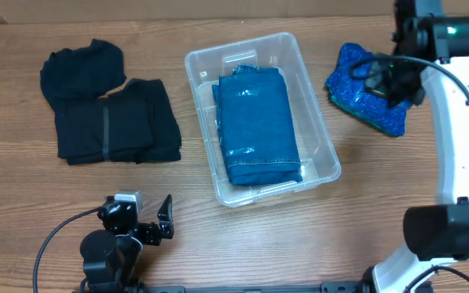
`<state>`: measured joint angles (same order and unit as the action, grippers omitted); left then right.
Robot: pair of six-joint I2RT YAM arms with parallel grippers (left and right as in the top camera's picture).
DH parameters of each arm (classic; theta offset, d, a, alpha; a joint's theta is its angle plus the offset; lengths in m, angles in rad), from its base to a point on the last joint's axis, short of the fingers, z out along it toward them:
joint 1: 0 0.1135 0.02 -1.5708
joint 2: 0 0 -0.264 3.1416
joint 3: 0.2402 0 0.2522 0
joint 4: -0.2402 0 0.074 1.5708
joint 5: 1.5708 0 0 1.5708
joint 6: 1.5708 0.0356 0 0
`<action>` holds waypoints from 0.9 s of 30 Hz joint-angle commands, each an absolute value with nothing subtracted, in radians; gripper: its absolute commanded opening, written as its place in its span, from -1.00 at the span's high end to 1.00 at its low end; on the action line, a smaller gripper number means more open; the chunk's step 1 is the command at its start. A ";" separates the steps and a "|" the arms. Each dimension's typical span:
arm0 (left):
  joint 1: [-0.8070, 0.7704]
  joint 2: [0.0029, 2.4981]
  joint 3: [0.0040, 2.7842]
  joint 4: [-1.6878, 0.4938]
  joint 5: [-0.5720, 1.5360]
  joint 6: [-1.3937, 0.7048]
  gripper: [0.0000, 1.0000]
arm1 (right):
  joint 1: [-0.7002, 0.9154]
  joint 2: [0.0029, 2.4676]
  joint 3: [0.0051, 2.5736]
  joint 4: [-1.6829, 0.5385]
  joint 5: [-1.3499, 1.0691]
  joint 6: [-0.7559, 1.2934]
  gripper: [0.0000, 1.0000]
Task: Pack container
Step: 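Press the jeans flat in the bin with the right gripper, then withdraw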
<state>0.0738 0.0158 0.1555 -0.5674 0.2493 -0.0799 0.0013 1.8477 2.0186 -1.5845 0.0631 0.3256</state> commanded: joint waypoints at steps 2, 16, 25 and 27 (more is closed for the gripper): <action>0.072 0.011 0.153 -0.565 0.244 -0.097 -1.00 | -0.029 1.840 1.761 -1.492 0.049 0.321 0.92; 0.072 0.011 0.153 -0.565 0.244 -0.097 -1.00 | 0.134 1.840 1.557 -1.340 -0.162 0.281 0.92; 0.072 0.011 0.153 -0.565 0.244 -0.097 -1.00 | 0.211 1.840 1.557 -1.359 -0.212 0.285 0.92; 0.072 0.011 0.153 -0.565 0.244 -0.097 -1.00 | 0.236 1.840 1.557 -1.357 -0.223 0.286 0.92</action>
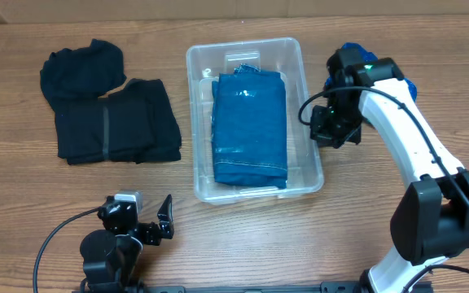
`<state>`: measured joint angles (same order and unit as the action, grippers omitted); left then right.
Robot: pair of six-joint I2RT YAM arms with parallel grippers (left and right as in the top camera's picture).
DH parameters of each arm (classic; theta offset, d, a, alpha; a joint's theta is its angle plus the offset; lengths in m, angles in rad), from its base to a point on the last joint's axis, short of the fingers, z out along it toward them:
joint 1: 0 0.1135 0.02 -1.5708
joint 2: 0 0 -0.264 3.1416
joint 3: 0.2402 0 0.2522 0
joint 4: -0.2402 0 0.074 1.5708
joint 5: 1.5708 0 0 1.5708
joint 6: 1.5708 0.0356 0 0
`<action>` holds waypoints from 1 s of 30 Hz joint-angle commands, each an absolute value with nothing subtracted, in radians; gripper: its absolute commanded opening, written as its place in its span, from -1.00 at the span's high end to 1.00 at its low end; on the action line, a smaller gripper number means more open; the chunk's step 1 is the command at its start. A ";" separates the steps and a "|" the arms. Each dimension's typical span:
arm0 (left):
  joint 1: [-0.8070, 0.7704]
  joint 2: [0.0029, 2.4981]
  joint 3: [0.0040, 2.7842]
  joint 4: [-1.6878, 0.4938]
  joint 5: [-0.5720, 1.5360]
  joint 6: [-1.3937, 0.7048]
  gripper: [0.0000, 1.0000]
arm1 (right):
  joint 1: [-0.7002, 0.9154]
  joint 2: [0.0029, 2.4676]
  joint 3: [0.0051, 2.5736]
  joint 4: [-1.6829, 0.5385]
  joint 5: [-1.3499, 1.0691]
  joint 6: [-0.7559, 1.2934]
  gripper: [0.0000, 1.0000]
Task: Pack container
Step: 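Press the jeans flat in the bin with the right gripper, then withdraw, then grasp the sparkly blue-green garment with the right gripper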
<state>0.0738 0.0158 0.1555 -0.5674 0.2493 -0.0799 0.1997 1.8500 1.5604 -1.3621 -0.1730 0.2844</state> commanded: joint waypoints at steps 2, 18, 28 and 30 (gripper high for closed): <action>0.072 0.011 0.153 -0.565 0.244 -0.097 -1.00 | 0.252 1.840 1.557 -1.348 -0.219 0.285 0.92; 0.072 0.011 0.153 -0.565 0.244 -0.097 -1.00 | -0.183 1.840 1.827 -1.351 -0.133 0.235 0.92; 0.072 0.011 0.153 -0.565 0.244 -0.097 -1.00 | -0.557 1.864 1.819 -1.074 -0.503 -0.080 -1.00; 0.072 0.011 0.152 -0.565 0.244 -0.097 -1.00 | -0.557 1.910 1.819 -1.046 -0.526 -0.088 -1.00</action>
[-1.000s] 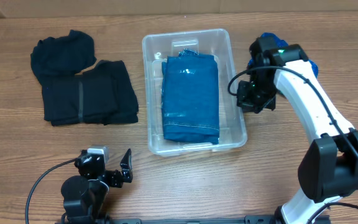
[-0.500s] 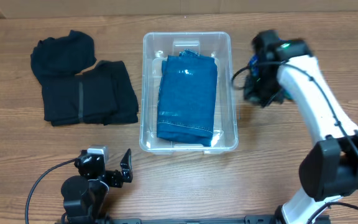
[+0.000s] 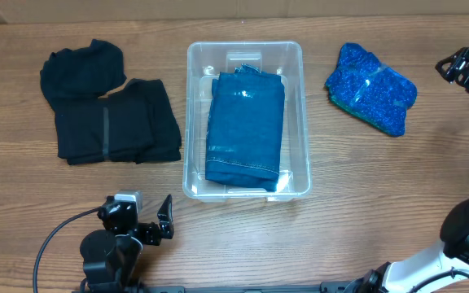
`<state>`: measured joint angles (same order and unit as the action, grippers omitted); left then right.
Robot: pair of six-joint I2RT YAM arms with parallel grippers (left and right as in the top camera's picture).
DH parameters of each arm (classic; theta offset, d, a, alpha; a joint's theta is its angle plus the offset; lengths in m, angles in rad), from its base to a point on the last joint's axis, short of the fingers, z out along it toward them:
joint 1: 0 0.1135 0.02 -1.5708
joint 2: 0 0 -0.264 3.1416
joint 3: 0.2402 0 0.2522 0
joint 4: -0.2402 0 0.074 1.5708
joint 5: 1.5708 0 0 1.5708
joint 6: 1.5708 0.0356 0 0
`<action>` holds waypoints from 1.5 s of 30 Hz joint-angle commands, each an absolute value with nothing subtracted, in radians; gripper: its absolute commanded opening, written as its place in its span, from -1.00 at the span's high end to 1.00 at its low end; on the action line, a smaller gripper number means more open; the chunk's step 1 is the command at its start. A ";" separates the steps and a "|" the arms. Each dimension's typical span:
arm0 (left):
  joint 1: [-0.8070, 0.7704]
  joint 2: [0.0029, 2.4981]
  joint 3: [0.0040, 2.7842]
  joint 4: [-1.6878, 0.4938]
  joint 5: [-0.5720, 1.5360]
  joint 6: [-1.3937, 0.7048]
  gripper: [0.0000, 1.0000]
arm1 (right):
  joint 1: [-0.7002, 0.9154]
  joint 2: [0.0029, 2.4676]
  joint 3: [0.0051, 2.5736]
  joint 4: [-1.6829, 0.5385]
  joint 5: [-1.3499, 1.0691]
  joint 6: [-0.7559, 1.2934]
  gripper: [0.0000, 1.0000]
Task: Pack container
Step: 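Grasp the sparkly blue-green garment with the right gripper, then carry the sparkly garment into the bin's far end and release it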
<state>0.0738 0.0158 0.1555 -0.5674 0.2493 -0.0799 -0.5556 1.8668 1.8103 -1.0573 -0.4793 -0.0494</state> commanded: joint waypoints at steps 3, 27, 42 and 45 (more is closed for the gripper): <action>0.072 0.011 0.153 -0.565 0.244 -0.097 -1.00 | -0.558 2.045 1.819 -1.025 -0.643 -0.086 -1.00; 0.072 0.011 0.153 -0.564 0.244 -0.097 -1.00 | -0.397 2.427 1.819 -0.852 -0.619 0.039 0.14; 0.072 0.011 0.153 -0.564 0.244 -0.097 -1.00 | -0.339 2.266 2.598 -1.320 -0.760 0.080 0.92; 0.072 0.011 0.153 -0.565 0.244 -0.097 -1.00 | -0.263 2.184 2.677 -1.346 -0.825 0.080 0.92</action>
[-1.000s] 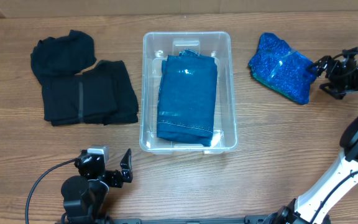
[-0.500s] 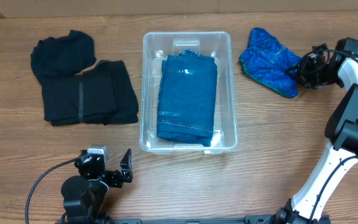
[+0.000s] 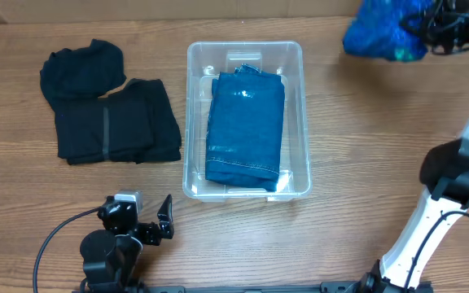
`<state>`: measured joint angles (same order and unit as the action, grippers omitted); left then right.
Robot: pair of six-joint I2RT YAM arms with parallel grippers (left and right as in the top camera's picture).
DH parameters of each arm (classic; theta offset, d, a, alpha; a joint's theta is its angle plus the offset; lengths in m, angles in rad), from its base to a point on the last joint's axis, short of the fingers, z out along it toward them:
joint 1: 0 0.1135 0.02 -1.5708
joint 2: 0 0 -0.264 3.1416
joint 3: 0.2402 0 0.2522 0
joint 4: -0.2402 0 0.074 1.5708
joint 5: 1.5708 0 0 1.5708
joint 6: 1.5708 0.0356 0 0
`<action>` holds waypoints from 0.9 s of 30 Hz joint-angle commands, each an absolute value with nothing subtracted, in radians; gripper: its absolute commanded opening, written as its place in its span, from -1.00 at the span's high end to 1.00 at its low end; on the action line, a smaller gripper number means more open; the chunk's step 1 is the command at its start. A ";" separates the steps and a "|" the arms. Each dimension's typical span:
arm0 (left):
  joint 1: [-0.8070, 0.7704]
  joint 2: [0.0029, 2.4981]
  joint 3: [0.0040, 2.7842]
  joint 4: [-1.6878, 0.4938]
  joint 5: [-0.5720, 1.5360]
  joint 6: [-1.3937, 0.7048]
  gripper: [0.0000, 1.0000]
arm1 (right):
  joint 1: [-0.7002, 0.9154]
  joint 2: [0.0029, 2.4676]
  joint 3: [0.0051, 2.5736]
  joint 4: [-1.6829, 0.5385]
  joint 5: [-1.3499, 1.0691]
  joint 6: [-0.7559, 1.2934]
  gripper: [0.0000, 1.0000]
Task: Pack container
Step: 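Carry the sparkly garment into the bin's far end and release it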
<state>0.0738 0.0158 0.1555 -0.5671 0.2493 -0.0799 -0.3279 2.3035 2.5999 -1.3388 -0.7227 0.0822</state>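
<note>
A clear plastic container (image 3: 192, 122) stands mid-table with folded blue denim (image 3: 247, 126) lying inside it. A sparkly blue bundle (image 3: 381, 32) hangs raised off the table at the top right, looking large and blurred. My right gripper (image 3: 430, 28) is shut on the bundle's right side, well to the right of the container. My left gripper (image 3: 163, 224) rests near the front edge at the lower left, fingers apart and holding nothing.
Folded black clothing (image 3: 108, 118) lies in a pile left of the container. The right arm's white links (image 3: 462, 155) run down the right edge to the front. The left arm's base (image 3: 108, 252) sits at the front left.
The sparkly blue bundle lay on the table right of the container; now it is lifted at the top right. My right gripper was empty at the far right edge and is now shut on the bundle.
First the container sat skewed, with my right gripper over the blue bundle. Then the gripper was at the container's right wall and the container lay further left. Then the container stood square and the gripper was off to the right. Now it holds the bundle aloft.
</note>
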 commanded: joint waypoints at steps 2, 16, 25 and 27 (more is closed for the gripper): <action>0.072 0.011 0.153 -0.565 0.244 -0.097 -1.00 | -0.179 2.119 2.680 -1.357 -0.825 0.080 0.92; 0.072 0.011 0.152 -0.564 0.244 -0.097 -1.00 | 0.204 2.091 2.144 -1.247 -0.967 0.061 0.92; 0.072 0.011 0.153 -0.565 0.244 -0.097 -0.99 | 0.288 2.091 1.985 -0.971 -0.813 0.267 0.92; 0.072 0.011 0.153 -0.564 0.244 -0.097 -1.00 | 0.293 2.091 1.964 -0.970 -0.778 0.267 0.92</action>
